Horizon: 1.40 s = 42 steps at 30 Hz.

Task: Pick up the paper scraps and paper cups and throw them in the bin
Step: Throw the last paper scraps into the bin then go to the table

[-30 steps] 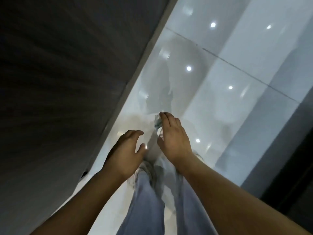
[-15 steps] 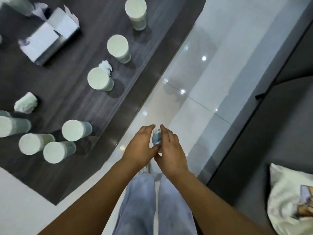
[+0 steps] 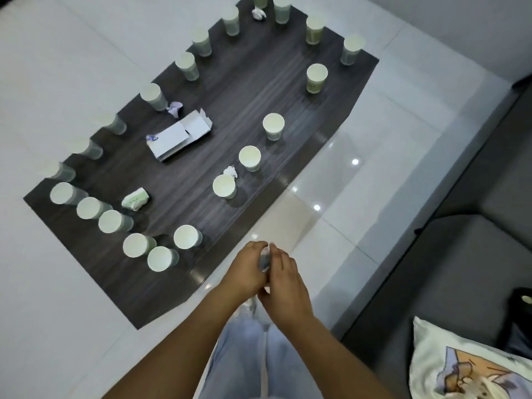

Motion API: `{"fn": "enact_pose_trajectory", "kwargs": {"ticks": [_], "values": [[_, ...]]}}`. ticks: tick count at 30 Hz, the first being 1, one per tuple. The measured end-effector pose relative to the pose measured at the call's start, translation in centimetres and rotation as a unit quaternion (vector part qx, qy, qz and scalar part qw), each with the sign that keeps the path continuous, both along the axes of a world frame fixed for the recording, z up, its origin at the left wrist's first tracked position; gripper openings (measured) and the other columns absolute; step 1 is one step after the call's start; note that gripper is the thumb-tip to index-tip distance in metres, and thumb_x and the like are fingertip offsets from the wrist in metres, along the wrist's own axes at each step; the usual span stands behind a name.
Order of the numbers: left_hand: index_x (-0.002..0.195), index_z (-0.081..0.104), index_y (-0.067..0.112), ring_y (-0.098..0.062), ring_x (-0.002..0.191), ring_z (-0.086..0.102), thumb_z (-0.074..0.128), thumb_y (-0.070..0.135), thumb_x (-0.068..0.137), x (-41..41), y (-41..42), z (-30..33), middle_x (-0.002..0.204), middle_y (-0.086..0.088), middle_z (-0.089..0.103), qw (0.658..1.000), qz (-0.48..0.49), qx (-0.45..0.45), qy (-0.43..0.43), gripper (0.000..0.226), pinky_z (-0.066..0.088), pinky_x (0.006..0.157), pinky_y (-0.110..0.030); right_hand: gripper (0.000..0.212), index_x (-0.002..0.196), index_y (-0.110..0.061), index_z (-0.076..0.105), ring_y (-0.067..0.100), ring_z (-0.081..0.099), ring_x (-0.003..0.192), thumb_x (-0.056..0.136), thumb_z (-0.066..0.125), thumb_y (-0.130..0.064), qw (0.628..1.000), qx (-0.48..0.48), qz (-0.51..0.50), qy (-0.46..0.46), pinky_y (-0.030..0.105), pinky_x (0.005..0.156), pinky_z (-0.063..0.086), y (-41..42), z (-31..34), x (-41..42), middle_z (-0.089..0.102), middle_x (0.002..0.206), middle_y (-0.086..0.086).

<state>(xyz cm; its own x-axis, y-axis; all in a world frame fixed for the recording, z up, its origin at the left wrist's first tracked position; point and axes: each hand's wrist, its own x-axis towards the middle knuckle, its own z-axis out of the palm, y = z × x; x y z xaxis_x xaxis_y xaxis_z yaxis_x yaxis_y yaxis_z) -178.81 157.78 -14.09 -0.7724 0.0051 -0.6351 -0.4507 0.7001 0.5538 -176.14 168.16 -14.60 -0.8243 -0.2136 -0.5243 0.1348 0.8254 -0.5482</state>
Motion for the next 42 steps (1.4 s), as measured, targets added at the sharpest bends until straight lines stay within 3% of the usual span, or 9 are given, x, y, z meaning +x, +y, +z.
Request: {"fn": "enact_pose_trajectory", "kwargs": {"ticks": [4,12,16,21,30,36,42], "values": [[0.136,0.044,0.010,-0.023,0.120,0.049,0.077,0.015,0.076,0.1,-1.7,3.5,0.137,-0.008,0.046,0.999,0.050,-0.016,0.007,0.069,0.039,0.104,-0.029,0.080,0.152,-0.021,0.014,0.014,0.028,0.140,0.091,0.065,-0.028,0.998,0.014,0.063,0.013,0.024,0.111,0.031,0.4,3.3,-0.7,0.026,0.154,-0.003],[0.120,0.053,0.013,-0.023,0.106,0.053,0.077,0.015,0.074,-1.8,-8.6,7.9,0.122,-0.007,0.053,0.982,0.162,-0.057,0.073,0.052,0.037,0.085,-0.024,0.077,0.150,-0.014,0.019,0.020,0.031,0.136,0.090,0.065,-0.030,0.980,0.066,0.167,0.081,0.029,0.110,0.033,-2.4,7.7,-7.5,0.030,0.151,0.003],[0.124,0.051,0.013,-0.022,0.112,0.051,0.077,0.015,0.074,-3.2,-12.9,8.3,0.123,-0.005,0.051,0.972,0.208,-0.066,0.085,0.057,0.034,0.087,-0.022,0.075,0.149,-0.016,0.023,0.022,0.033,0.135,0.089,0.066,-0.029,0.972,0.076,0.201,0.097,0.032,0.110,0.035,-6.2,8.6,-11.8,0.033,0.148,0.004],[0.113,0.052,0.017,-0.018,0.098,0.052,0.077,0.016,0.074,-5.3,-17.7,8.1,0.113,0.000,0.052,0.959,0.265,-0.062,0.083,0.046,0.039,0.083,-0.027,0.071,0.147,-0.020,0.027,0.023,0.038,0.130,0.088,0.066,-0.024,0.967,0.068,0.235,0.078,0.036,0.107,0.039,-11.4,8.5,-16.3,0.036,0.146,0.003],[0.124,0.049,0.012,-0.020,0.111,0.050,0.073,0.010,0.077,-7.3,-23.1,6.6,0.121,-0.004,0.050,0.935,0.346,-0.061,0.049,0.053,0.036,0.089,-0.023,0.069,0.149,-0.021,0.022,0.024,0.030,0.134,0.092,0.060,-0.027,0.936,0.100,0.334,0.050,0.036,0.107,0.036,-17.7,6.7,-23.3,0.029,0.149,0.003],[0.125,0.048,0.012,-0.020,0.115,0.051,0.072,0.007,0.077,-8.6,-24.4,5.5,0.123,-0.004,0.051,0.887,0.455,-0.066,0.034,0.053,0.036,0.090,-0.022,0.060,0.144,-0.016,0.028,0.026,0.031,0.132,0.093,0.057,-0.025,0.889,0.106,0.445,0.038,0.037,0.107,0.036,-22.1,5.3,-27.5,0.032,0.145,0.006],[0.136,0.041,0.014,-0.022,0.123,0.048,0.072,0.014,0.081,-6.8,-25.9,3.8,0.134,-0.004,0.047,0.826,0.559,-0.068,0.014,0.062,0.039,0.103,-0.034,0.058,0.142,-0.016,0.032,0.026,0.033,0.130,0.091,0.059,-0.024,0.836,0.095,0.538,0.041,0.039,0.106,0.038,-28.2,2.4,-28.5,0.033,0.144,0.007]]}}
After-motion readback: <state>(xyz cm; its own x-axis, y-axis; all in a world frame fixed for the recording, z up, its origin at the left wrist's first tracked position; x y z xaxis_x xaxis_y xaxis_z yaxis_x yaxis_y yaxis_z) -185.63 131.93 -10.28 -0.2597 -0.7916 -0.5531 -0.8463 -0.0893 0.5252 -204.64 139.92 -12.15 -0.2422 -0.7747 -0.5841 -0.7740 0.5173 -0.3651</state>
